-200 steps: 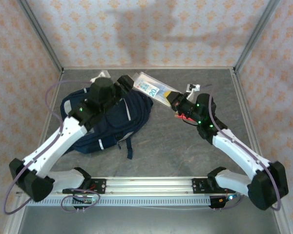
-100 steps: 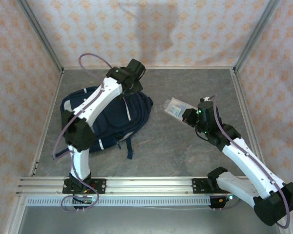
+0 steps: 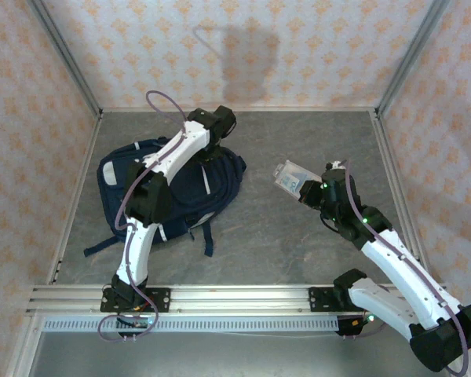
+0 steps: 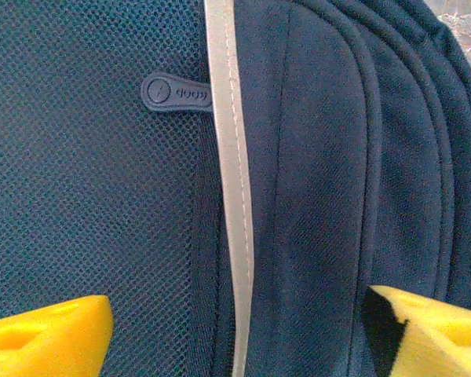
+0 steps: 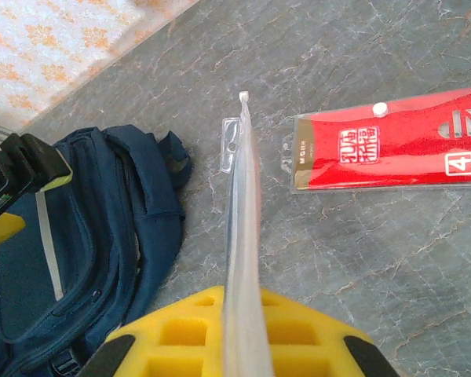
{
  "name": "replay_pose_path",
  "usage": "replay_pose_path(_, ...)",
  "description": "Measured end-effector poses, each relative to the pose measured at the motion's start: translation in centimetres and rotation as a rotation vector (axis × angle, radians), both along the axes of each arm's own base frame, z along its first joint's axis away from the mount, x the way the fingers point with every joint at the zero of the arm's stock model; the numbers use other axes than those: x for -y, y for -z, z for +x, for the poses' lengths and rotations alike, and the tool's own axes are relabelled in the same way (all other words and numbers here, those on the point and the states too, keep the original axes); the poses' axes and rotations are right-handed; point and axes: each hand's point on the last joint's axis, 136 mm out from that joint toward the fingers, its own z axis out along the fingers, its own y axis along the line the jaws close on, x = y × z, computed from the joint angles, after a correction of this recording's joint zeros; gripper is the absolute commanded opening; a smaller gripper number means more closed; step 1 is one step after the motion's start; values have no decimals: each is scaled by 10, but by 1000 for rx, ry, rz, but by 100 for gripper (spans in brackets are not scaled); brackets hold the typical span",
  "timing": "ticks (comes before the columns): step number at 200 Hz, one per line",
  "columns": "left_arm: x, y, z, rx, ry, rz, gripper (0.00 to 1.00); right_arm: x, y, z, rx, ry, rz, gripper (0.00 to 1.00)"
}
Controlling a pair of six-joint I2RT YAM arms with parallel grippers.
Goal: Pack the student bag
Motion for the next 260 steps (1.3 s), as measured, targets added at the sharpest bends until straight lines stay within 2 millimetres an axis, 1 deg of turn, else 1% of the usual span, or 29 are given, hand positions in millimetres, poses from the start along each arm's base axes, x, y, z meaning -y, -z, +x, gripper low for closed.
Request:
replay_pose_path(10, 2, 3, 2, -3, 9, -5, 70, 0, 0, 0, 0, -2, -3, 0)
replay_pose_path(35, 10, 18, 11, -18, 24, -21, 38, 0, 0, 0, 4, -9, -13, 0)
replay_pose_path(50, 13, 26, 12, -28, 36, -20, 29, 2, 2, -1, 3, -14, -34, 0)
replay_pose_path(67, 15, 32, 12, -32, 41, -29, 14, 5, 3, -2, 3, -24, -75, 0)
replay_pose_path(86, 16, 38, 8, -55, 72, -21, 0, 11, -4, -1, 19, -26, -118, 0)
replay_pose_path(104, 18, 38, 7, -66, 110, -13, 0, 16, -16, 0, 49, -20, -147, 0)
replay_pose_path(125, 31, 28, 5, -66, 177, -8, 0, 22, -28, -1, 88, -7, -161, 0)
replay_pose_path(139, 47, 19, 1, -65, 241, -5, 0, 25, -33, -4, 104, -1, -165, 0)
replay_pose_path(152, 66, 12, -5, -65, 308, -9, 0, 27, -34, -6, 107, 4, -167, 0)
replay_pose_path(162, 83, 9, -13, -68, 365, -18, 0, 28, -34, -8, 107, 5, -167, 0)
replay_pose_path(177, 103, 5, -25, -75, 433, -32, 0, 29, -34, -10, 104, 4, -167, 0)
replay_pose_path(191, 118, -5, -37, -74, 489, -58, 0, 30, -34, -12, 105, 2, -165, 0)
replay_pose_path(198, 120, -11, -43, -73, 510, -72, 0, 29, -35, -13, 106, -2, -161, 0)
replay_pose_path(212, 122, -30, -57, -61, 557, -119, 0, 27, -36, -16, 103, -18, -152, 0)
replay_pose_path(221, 121, -48, -65, -38, 590, -152, 0, 25, -38, -19, 102, -36, -143, 0)
replay_pose_path(237, 116, -87, -76, 24, 648, -201, 0, 18, -45, -23, 109, -75, -115, 0)
replay_pose_path(249, 108, -118, -83, 81, 684, -222, 0, 14, -52, -28, 118, -106, -91, 0)
replay_pose_path(260, 100, -141, -89, 117, 712, -230, 0, 10, -60, -33, 130, -132, -66, 0)
